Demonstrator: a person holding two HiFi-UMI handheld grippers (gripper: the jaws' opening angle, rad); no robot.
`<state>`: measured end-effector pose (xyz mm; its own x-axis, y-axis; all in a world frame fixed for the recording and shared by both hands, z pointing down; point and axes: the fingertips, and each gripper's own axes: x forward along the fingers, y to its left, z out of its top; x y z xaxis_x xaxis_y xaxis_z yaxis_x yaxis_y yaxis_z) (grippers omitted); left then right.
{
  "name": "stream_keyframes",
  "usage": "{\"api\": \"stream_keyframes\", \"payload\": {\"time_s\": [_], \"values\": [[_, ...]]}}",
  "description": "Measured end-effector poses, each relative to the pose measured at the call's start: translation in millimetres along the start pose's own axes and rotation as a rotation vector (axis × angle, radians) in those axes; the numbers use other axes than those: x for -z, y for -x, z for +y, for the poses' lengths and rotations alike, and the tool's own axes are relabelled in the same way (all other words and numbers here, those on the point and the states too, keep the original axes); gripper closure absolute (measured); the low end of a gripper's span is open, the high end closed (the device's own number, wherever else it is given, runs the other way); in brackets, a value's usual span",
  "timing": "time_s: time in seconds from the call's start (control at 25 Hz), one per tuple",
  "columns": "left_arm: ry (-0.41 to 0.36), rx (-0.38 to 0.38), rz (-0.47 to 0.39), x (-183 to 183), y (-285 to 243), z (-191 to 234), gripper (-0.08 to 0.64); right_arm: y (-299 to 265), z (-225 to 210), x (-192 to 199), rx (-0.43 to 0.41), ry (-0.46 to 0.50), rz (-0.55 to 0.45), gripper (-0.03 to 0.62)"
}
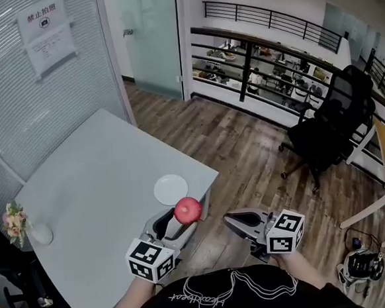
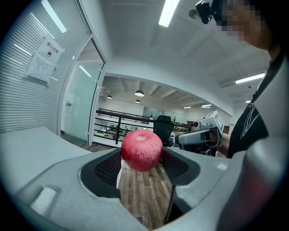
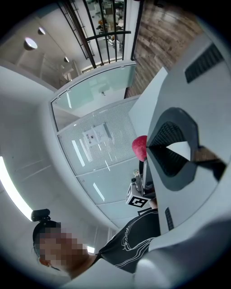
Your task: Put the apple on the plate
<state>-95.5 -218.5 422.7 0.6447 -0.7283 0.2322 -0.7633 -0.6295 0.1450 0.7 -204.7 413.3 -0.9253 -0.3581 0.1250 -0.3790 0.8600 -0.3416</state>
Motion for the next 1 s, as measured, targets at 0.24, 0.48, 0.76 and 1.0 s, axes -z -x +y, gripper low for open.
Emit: {"api": "stream_keyframes", "payload": {"time_s": [0.24, 0.48, 0.76, 1.0], "values": [[0.024, -0.040, -0.002, 5.2, -18.8, 43.5, 0.271, -24.9, -25.6, -0.5, 0.009, -0.017, 0.019, 0.583], [-0.002, -0.093, 0.021, 14.5, -34.9, 83.3, 0.271, -43.9, -44.6, 2.5, 0.024, -0.043, 0.025, 0.583], [-0.013, -0.141, 0.056, 36.9, -60.3, 122.4, 0.272, -47.2, -68.3, 10.0, 0.059, -0.094, 0.014, 0.583], [-0.014, -0.184, 0.112, 60.7, -83.9, 150.6, 0.271, -39.4, -79.9, 6.7, 0.088, -0.112, 0.006, 0.583]]}}
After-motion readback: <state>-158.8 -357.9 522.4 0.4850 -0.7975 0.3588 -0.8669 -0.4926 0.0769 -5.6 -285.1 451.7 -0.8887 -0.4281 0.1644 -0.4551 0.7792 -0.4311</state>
